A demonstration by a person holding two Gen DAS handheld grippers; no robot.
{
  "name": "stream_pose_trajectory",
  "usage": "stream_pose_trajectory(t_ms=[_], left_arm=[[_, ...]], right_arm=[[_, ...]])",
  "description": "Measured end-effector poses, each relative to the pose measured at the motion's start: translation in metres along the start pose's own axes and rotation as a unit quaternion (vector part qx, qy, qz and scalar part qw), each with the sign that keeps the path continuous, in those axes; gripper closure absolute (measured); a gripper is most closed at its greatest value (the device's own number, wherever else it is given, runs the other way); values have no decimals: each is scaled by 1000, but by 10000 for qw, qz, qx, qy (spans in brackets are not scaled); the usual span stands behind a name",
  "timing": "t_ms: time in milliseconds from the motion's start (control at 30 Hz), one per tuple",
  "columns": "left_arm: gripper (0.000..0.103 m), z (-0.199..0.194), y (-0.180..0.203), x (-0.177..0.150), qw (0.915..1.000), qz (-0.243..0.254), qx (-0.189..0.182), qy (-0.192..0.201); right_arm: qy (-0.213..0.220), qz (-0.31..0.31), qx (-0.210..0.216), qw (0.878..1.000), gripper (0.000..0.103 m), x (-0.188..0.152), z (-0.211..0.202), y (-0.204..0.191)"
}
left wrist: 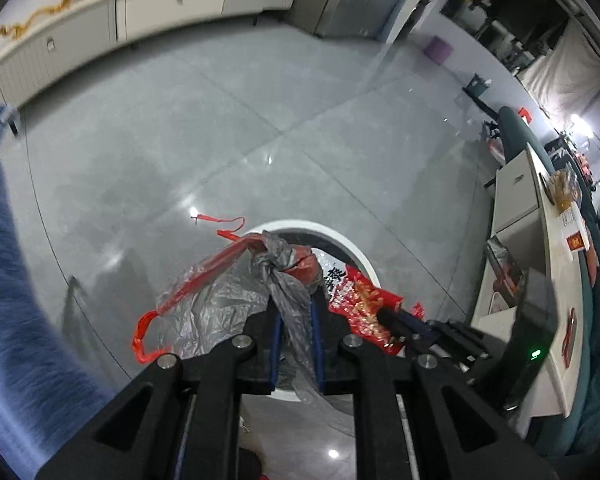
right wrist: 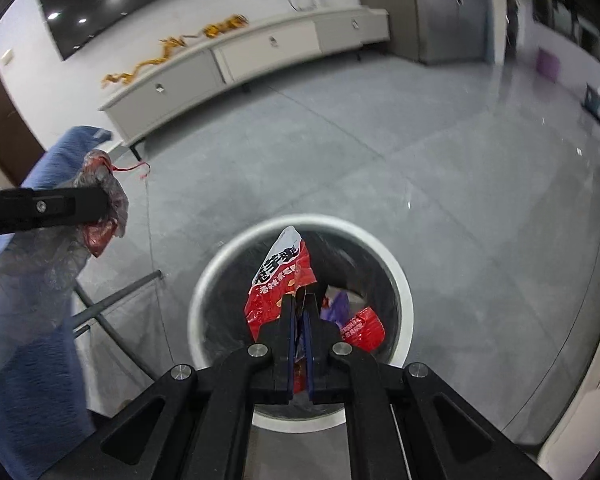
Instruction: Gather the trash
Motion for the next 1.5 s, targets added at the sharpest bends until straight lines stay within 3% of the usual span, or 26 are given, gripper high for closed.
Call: stream_pose_trajectory(t_ms=[100, 167, 233, 300, 533, 667, 833, 1000, 1200, 1500], left_arm=[[83, 15, -9, -5, 9996, -193, -129, -190], [58, 19, -15, -8, 9992, -288, -163, -235], [51, 21, -21, -5, 9991, -319, -176, -207], [51, 24, -22, -6, 9989, -335, -196, -251], [51, 12, -21, -9, 9986, -372, -344, -132], [51, -18, -14, -9, 9992, -178, -306, 187], [51, -81, -6, -12, 9956, 277, 142, 884], [51, -152, -19, -33, 9846, 459, 721, 1525], [50, -234, -61, -82, 9663, 210, 1501, 2082], [47, -350, -116, -149, 9198, -174, 2631, 2905]], right_arm=[[-240, 157, -40, 9996, 97, -8, 23, 12], [-330, 221, -79, 9992, 91, -13, 32, 18], [-354, 291, -63, 9989, 82, -15, 37, 23], [-334, 329, -79, 9989, 71, -13, 37, 24], [-154, 373, -139, 9991, 67, -4, 24, 24], [57, 269, -146, 9995, 66, 7, 1, 18], [461, -52, 54, 9989, 62, 25, -44, -16], [945, -474, 357, 9938, 50, 40, -98, -70], [1380, -919, 783, 9830, 41, 40, -152, -144], [1812, -1563, 1276, 9625, 30, 23, -208, -246]])
Point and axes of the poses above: each gripper's, at about its wrist camera, not at the fingertips, and z roughly the way its jaws point, y to its right, x to its top, the point moved 10 cm from there along z, roughly the way its jaws point, and after that the axes turned 15 degrees about -x, right-handed, at the moved point
